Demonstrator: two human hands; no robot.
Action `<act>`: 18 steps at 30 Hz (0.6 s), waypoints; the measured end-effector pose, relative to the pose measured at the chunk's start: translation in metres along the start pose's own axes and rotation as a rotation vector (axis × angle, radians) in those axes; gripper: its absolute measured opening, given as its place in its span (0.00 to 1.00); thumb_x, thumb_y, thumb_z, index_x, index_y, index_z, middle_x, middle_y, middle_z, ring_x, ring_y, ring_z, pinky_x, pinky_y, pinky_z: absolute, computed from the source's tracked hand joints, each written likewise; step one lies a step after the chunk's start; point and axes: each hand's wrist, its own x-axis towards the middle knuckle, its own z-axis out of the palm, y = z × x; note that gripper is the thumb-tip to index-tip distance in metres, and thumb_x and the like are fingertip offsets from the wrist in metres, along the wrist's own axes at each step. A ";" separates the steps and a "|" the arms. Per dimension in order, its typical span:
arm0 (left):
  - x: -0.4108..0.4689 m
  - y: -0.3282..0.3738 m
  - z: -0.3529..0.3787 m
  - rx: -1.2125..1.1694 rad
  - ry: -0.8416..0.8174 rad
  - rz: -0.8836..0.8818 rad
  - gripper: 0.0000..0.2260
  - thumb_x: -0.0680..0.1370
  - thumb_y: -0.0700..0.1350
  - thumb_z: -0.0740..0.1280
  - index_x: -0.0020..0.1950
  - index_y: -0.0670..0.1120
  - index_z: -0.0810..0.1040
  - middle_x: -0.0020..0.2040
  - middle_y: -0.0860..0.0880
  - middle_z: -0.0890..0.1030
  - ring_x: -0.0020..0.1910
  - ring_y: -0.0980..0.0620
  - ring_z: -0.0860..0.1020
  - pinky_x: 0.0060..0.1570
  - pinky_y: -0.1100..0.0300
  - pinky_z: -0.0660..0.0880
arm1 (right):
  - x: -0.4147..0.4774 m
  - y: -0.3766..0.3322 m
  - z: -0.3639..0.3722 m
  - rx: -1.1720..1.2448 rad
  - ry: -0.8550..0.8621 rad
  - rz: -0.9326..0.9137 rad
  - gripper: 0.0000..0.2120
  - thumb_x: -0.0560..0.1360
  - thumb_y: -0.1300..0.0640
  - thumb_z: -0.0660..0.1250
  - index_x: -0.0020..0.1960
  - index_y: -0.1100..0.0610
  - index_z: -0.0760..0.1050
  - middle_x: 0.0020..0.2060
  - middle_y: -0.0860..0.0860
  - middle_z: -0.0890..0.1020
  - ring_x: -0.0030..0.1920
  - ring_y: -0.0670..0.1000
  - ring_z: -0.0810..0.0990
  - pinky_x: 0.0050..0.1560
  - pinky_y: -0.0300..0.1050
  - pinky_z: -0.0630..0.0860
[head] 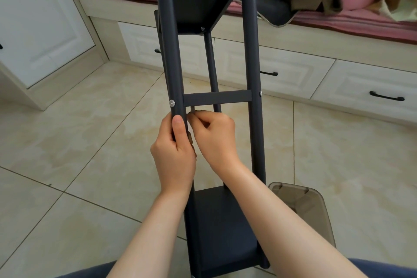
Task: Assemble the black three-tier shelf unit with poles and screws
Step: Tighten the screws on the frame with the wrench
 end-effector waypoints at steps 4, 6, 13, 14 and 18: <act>-0.001 0.000 -0.001 -0.012 -0.016 -0.025 0.18 0.85 0.53 0.54 0.49 0.43 0.77 0.31 0.61 0.76 0.30 0.56 0.75 0.32 0.66 0.69 | 0.002 -0.006 -0.007 -0.108 -0.064 -0.010 0.15 0.77 0.60 0.65 0.33 0.61 0.80 0.24 0.50 0.77 0.26 0.46 0.74 0.30 0.37 0.71; -0.002 0.001 -0.002 -0.007 -0.020 -0.024 0.16 0.85 0.54 0.54 0.47 0.47 0.75 0.30 0.59 0.75 0.30 0.54 0.74 0.31 0.64 0.70 | 0.004 -0.009 -0.011 -0.172 -0.091 -0.004 0.15 0.77 0.59 0.64 0.33 0.60 0.81 0.24 0.50 0.78 0.27 0.49 0.75 0.31 0.42 0.74; -0.002 0.004 -0.002 -0.016 -0.033 -0.038 0.13 0.86 0.51 0.55 0.44 0.52 0.72 0.29 0.55 0.73 0.28 0.50 0.73 0.29 0.59 0.71 | 0.011 -0.021 -0.016 -0.319 -0.083 -0.031 0.15 0.76 0.58 0.64 0.32 0.59 0.79 0.25 0.53 0.78 0.29 0.54 0.78 0.34 0.46 0.78; -0.002 0.003 -0.002 -0.018 -0.033 -0.041 0.13 0.86 0.51 0.55 0.45 0.51 0.73 0.29 0.55 0.73 0.29 0.49 0.73 0.30 0.59 0.71 | 0.012 -0.022 -0.016 -0.330 -0.085 -0.032 0.16 0.76 0.58 0.64 0.30 0.58 0.78 0.24 0.53 0.77 0.29 0.54 0.77 0.34 0.47 0.79; -0.002 0.002 -0.001 -0.004 -0.023 -0.030 0.13 0.86 0.51 0.55 0.46 0.49 0.73 0.29 0.58 0.74 0.29 0.54 0.73 0.30 0.63 0.69 | 0.010 -0.020 -0.014 -0.357 -0.087 -0.026 0.17 0.78 0.58 0.64 0.31 0.57 0.78 0.24 0.53 0.77 0.29 0.55 0.76 0.35 0.49 0.79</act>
